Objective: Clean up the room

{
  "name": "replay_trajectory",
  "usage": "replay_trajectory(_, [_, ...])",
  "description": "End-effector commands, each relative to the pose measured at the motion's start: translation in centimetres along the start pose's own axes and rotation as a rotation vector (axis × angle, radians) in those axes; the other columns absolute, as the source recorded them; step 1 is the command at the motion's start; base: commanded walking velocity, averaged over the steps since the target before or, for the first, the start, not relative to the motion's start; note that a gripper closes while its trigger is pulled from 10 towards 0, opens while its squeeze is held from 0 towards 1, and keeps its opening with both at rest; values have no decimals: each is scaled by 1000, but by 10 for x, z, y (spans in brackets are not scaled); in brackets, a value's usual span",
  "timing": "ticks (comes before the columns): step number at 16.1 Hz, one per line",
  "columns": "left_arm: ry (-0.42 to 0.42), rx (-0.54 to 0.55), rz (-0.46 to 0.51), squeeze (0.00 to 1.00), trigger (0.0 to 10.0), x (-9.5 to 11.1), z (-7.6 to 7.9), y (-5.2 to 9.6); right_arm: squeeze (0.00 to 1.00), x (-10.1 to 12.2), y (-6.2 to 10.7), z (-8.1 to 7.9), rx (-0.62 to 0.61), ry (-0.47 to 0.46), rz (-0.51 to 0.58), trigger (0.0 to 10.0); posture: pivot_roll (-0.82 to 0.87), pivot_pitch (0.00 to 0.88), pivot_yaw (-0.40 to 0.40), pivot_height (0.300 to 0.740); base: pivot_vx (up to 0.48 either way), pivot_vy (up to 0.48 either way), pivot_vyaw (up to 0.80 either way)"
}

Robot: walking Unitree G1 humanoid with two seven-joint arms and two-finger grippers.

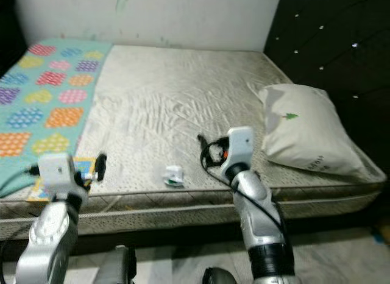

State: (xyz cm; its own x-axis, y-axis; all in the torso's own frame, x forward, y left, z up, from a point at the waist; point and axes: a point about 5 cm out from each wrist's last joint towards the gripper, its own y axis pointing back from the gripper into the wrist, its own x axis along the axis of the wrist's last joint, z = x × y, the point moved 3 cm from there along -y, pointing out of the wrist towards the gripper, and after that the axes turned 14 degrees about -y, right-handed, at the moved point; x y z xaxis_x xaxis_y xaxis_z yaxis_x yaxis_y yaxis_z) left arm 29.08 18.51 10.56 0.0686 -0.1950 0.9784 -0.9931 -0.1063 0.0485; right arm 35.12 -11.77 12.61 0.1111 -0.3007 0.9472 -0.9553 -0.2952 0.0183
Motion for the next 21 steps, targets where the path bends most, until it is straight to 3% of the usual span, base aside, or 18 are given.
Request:
replay_trajectory(1, [7, -2, 15, 0, 10000, 6, 3, 0, 0, 5, 0, -3, 24, 6, 5, 10000, 15, 58, -106, 627, 0, 0, 0])
replay_trajectory(4, [27, -43, -24, 0, 10000, -7, 5, 12, 0, -4, 3, -2, 10, 1, -10, 10000, 19, 82, -77, 627, 0, 0, 0])
replay_trajectory(7, [35, -88, -7, 0, 10000, -5, 14, 12, 0, -9, 9, -11, 56, 34, -20, 10000, 6, 87, -70, 627, 0, 0, 0])
replay_trajectory(11, [63, -120, 7, 0, 10000, -1, 23, 11, 0, -5, 10, -7, 59, 38, -19, 10000, -8, 90, -74, 627, 0, 0, 0])
replay_trajectory(21, [71, -149, 3, 0, 10000, 3, 29, 14, 0, -12, 16, -11, 52, 21, -40, 10000, -5, 156, -67, 627, 303, 0, 359])
